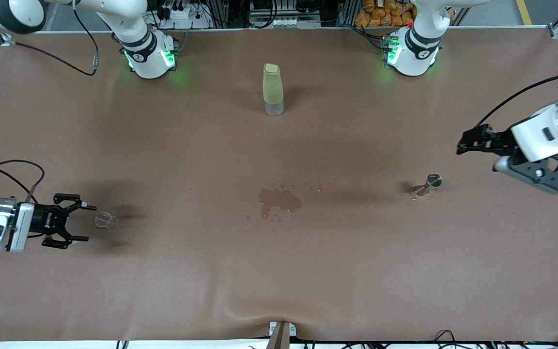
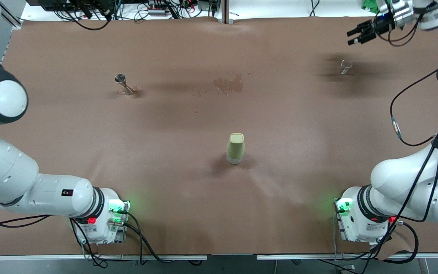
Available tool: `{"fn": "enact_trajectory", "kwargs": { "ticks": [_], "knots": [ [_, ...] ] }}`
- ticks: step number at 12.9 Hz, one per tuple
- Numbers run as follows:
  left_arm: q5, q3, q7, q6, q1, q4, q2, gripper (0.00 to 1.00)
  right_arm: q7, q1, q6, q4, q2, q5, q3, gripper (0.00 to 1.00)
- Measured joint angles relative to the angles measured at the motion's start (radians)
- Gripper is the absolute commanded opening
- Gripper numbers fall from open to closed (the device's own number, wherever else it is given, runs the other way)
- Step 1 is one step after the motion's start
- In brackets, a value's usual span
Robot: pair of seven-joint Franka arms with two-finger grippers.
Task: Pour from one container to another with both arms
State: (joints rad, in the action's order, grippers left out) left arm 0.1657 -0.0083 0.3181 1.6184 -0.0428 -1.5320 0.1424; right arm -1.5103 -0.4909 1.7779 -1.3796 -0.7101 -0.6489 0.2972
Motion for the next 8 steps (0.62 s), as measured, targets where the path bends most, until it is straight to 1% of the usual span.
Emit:
{"fn": "enact_trajectory", "kwargs": {
  "ticks": [2, 5, 8],
  "knots": [
    [-0.08, 0.005, 0.003, 0.002, 0.004, -0.059, -0.076, 1.0, 0.147, 0.041, -0.003, -0.001, 0.08, 0.062, 0.0, 1.0],
    [-0.113, 0.005, -0.013, -0.003, 0.009, -0.101, -0.155, 1.0, 0.301, 0.077, -0.006, -0.027, 0.168, 0.129, 0.0, 1.0],
    [-0.121, 0.001, -0.206, -0.034, 0.009, -0.142, -0.236, 1.0, 0.459, 0.111, -0.007, -0.096, 0.287, 0.21, -0.005, 1.0]
  ]
}}
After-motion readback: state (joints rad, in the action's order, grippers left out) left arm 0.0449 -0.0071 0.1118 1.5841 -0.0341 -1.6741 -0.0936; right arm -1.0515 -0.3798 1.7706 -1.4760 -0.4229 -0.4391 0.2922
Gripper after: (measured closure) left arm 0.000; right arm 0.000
